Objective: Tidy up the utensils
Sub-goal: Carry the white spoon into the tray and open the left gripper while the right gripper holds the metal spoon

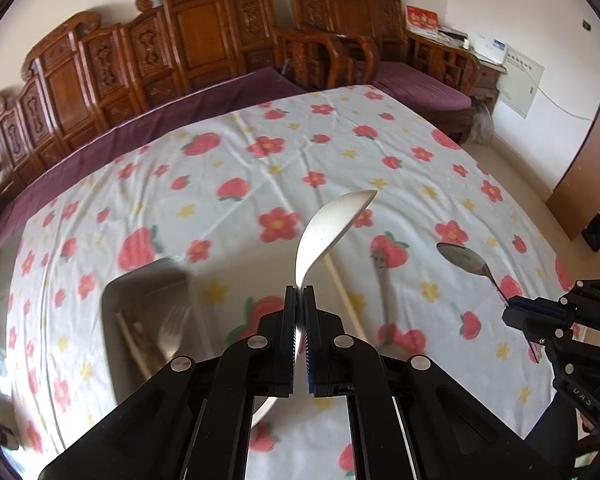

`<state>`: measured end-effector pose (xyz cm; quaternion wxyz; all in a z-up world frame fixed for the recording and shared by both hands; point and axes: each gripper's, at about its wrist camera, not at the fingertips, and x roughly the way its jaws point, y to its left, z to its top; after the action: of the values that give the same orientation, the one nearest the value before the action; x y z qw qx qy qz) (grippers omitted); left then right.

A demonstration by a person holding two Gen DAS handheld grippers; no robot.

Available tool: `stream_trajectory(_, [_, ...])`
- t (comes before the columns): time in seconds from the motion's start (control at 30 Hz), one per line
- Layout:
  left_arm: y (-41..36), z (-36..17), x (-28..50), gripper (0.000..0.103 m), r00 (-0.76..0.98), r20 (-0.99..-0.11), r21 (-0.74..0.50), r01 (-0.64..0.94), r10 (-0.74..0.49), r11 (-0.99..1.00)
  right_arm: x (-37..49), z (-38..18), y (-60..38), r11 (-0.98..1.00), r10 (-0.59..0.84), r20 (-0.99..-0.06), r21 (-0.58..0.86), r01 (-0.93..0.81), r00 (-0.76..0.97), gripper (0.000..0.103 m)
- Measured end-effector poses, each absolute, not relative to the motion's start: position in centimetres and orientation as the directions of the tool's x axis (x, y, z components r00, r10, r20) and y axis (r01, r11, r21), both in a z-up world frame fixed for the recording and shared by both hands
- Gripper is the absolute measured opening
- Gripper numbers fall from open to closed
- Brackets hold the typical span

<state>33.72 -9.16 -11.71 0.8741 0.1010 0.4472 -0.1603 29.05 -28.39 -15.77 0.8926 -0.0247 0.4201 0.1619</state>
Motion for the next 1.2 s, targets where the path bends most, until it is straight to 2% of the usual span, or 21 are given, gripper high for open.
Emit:
stream_trajectory(0.6, [2.0, -13.5, 34.0, 0.003, 0.547, -0.826, -0.019, 0.212, -0.135, 0.977, 29.8, -14.6, -20.6, 0.918, 0.306, -0.761, 0.078, -0.388, 0.572, 0.006])
stream_trajectory(1.2, [5.7, -16.5, 37.7, 0.003, 0.496, -0.85, -0.142, 0.107, -0.177, 0.984, 31.9, -14.7, -16.5, 0.901, 0.335, -0.764, 0.088, -0.425, 0.551, 0.006])
